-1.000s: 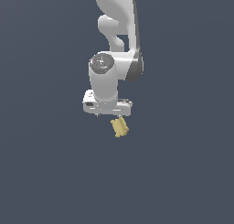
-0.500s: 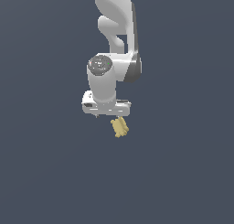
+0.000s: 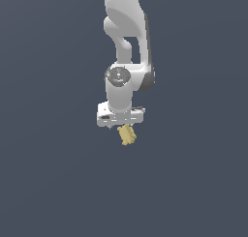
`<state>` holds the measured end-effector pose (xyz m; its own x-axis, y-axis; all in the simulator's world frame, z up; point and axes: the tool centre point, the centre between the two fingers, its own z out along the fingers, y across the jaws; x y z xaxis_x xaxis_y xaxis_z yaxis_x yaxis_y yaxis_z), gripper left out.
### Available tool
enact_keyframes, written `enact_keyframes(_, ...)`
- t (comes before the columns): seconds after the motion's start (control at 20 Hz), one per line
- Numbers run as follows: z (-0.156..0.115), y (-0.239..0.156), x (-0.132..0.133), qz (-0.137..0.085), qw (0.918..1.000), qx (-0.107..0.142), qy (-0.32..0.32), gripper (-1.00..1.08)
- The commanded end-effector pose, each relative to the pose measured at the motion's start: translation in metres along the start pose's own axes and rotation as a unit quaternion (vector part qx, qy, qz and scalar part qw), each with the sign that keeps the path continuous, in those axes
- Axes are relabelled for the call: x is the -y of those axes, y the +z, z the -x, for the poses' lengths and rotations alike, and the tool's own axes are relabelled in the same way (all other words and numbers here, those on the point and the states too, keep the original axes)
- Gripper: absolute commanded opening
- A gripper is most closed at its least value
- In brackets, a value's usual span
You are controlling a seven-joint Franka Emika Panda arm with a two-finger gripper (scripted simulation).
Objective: Pick up the object and move it to a goal position.
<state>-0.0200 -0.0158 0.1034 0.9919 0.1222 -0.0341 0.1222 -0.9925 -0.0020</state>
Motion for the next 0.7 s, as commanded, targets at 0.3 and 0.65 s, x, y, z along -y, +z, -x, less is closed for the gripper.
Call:
enact_keyframes(0.3,0.003,0.028,0.03,0.003,0.9954,-0.014,-0.095,1.0)
enact_keyframes(0.65,0.004,0.032,0.035,0.003,0.9937,-0.016,-0.111,1.0)
